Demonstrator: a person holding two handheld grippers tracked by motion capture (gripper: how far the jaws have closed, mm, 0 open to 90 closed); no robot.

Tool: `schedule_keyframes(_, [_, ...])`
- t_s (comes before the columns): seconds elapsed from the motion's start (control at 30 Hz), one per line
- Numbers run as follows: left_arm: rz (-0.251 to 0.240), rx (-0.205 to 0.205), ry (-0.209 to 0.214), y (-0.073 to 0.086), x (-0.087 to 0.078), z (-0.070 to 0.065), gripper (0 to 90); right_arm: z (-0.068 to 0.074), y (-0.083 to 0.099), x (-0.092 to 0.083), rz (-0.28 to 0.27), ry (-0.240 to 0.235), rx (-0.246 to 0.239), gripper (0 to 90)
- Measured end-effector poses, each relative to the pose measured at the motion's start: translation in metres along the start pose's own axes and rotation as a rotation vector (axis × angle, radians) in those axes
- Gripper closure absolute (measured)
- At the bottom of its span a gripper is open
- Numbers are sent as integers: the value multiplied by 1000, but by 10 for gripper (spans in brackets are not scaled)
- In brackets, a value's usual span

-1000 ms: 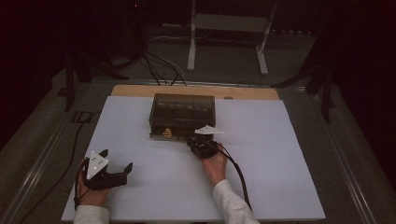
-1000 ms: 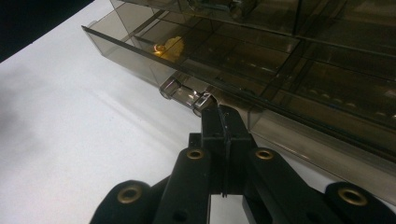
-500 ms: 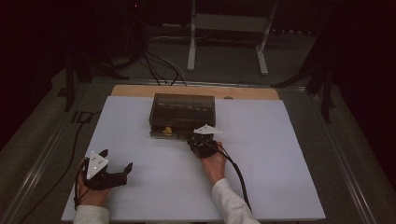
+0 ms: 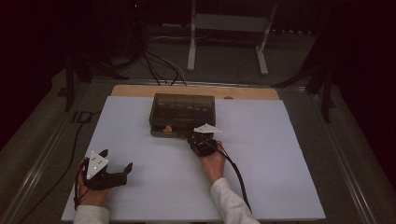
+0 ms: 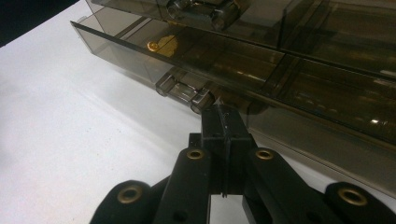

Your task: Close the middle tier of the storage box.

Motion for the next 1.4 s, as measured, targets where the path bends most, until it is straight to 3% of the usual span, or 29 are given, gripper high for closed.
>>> schedule_keyframes(1.4, [3, -1, 1, 0, 1, -1, 6, -7, -5, 7, -25, 14, 33, 900])
Point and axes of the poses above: each handheld gripper's, and its own axes: x roughly forward along the jaws, y roughly out of its underside, z roughly to its left, the point moved 8 cm from there along x, roughly forward along the jaws, and after that the axes turned 3 degrees about z, right-handed, at the moved point
